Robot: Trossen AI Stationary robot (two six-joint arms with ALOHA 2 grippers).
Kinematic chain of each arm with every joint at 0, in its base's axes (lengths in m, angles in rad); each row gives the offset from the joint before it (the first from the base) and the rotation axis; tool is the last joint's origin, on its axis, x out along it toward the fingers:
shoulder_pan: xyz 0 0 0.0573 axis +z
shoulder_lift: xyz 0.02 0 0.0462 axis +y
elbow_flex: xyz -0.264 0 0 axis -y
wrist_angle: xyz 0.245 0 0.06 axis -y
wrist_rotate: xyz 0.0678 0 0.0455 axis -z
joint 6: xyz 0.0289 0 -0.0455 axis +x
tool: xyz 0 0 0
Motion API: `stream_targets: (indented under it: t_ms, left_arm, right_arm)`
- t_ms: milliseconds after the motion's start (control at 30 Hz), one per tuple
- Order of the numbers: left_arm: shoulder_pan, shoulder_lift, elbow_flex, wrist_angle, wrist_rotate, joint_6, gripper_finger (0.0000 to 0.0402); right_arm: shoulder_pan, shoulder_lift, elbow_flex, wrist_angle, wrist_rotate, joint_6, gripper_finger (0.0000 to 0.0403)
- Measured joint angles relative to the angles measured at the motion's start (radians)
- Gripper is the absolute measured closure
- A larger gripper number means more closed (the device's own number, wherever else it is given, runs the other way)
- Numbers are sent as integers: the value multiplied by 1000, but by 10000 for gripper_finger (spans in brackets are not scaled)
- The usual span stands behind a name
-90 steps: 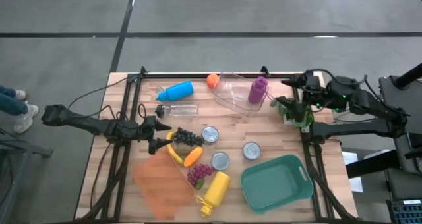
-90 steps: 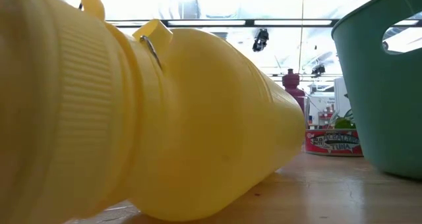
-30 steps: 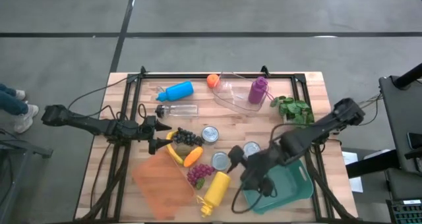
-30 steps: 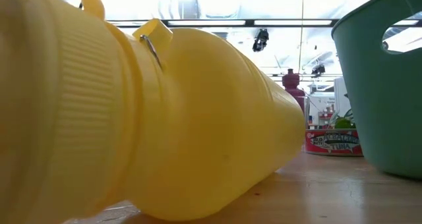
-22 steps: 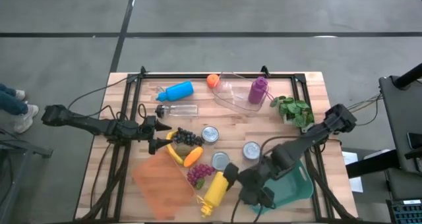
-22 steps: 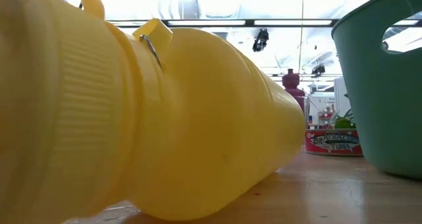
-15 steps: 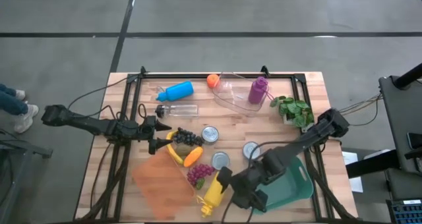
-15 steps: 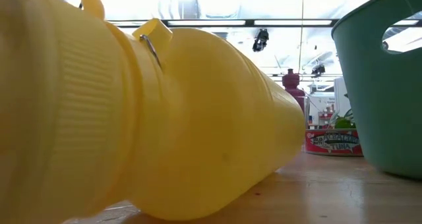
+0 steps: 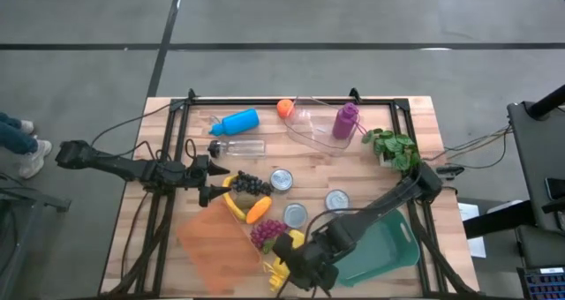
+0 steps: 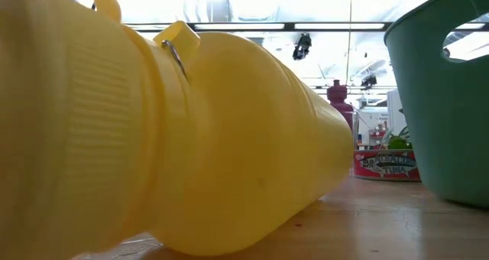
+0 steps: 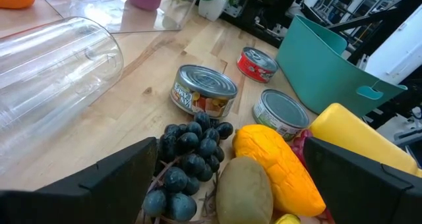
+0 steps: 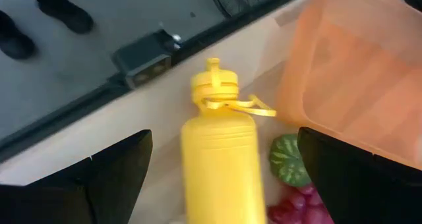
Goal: Pick & Place Food Item
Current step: Put the yellow water bottle into the transparent bin
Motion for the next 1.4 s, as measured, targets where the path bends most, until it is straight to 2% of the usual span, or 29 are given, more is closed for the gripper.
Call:
stream_targets:
  t_ms: [233, 567, 833, 1400]
  left_arm:
    - [0, 0, 0, 0, 0, 0, 18]
    - [0, 0, 0, 0, 0, 0, 18]
    - [0, 0, 0, 0, 0, 0, 18]
    - [0, 0, 0, 0, 0, 0, 18]
  right_arm:
    - [0, 109, 97, -50, 50, -3, 27]
    - [10, 173, 133, -46, 66, 34, 27]
    - [13, 172, 86, -24, 80, 25, 27]
    - [-18, 171, -94, 133, 74, 22, 27]
